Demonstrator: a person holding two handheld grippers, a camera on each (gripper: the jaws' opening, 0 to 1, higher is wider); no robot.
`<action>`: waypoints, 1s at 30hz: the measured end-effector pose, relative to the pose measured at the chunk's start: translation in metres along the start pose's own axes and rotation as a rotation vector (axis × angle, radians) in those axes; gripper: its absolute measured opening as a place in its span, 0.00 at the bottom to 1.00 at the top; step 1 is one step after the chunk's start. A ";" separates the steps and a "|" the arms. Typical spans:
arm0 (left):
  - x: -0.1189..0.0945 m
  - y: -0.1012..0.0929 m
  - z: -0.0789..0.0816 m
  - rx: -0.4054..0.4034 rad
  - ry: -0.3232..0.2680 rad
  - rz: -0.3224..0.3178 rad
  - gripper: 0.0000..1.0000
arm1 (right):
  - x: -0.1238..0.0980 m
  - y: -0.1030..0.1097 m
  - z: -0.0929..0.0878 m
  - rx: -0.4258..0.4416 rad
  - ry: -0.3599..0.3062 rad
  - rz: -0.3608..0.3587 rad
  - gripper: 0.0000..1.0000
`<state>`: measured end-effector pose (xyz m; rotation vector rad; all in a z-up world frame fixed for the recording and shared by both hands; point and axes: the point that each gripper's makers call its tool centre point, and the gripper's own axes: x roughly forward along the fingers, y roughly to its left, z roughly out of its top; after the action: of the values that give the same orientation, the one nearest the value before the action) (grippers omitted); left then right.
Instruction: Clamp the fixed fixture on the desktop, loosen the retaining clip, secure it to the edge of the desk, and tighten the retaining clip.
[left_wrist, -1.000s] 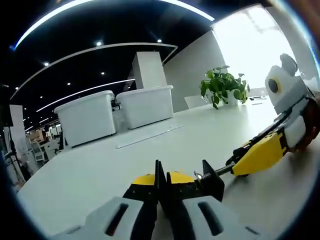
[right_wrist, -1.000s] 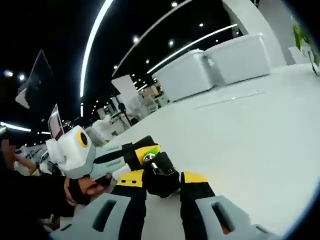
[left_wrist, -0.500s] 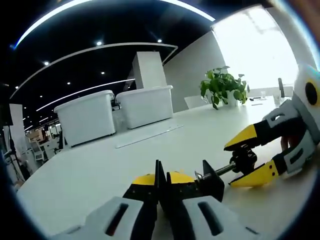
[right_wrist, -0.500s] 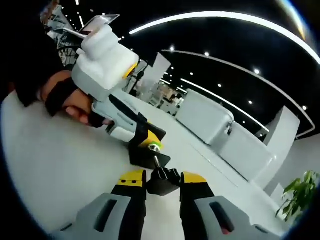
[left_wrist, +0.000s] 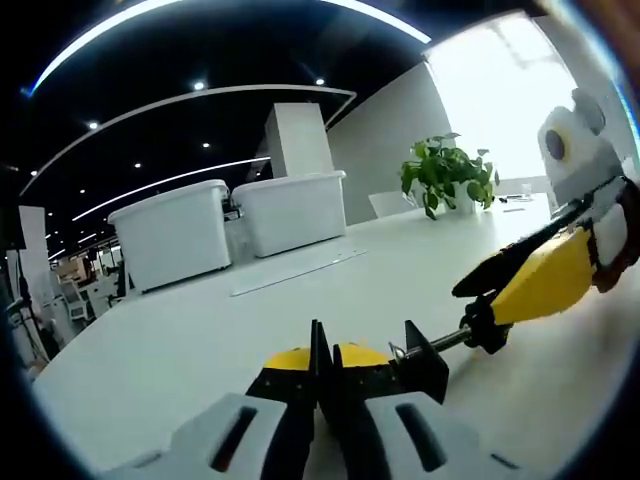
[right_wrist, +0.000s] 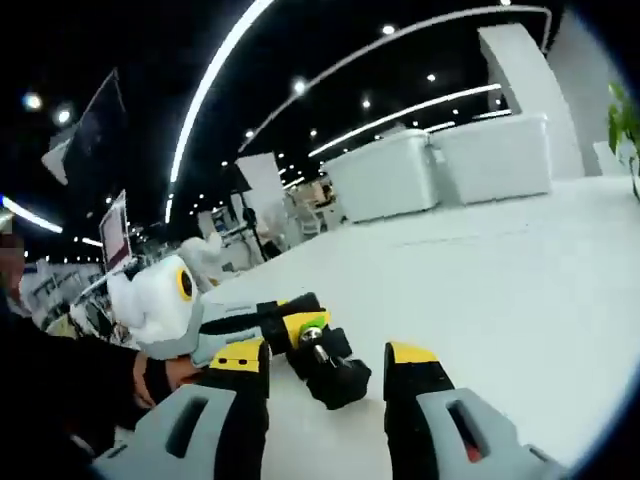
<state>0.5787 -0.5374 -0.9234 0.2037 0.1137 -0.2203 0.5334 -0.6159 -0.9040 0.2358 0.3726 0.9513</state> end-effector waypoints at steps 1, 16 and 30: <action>0.000 0.000 0.000 0.000 0.000 0.000 0.06 | 0.003 -0.003 -0.003 0.023 0.009 0.003 0.42; -0.001 -0.001 0.000 0.004 -0.003 -0.001 0.06 | 0.032 -0.036 -0.007 0.094 0.041 -0.009 0.22; -0.001 -0.001 0.000 0.009 -0.002 0.004 0.06 | 0.024 -0.015 -0.005 -0.539 -0.078 -0.050 0.21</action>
<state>0.5775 -0.5378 -0.9231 0.2127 0.1108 -0.2170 0.5551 -0.6039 -0.9190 -0.2272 0.0411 0.9560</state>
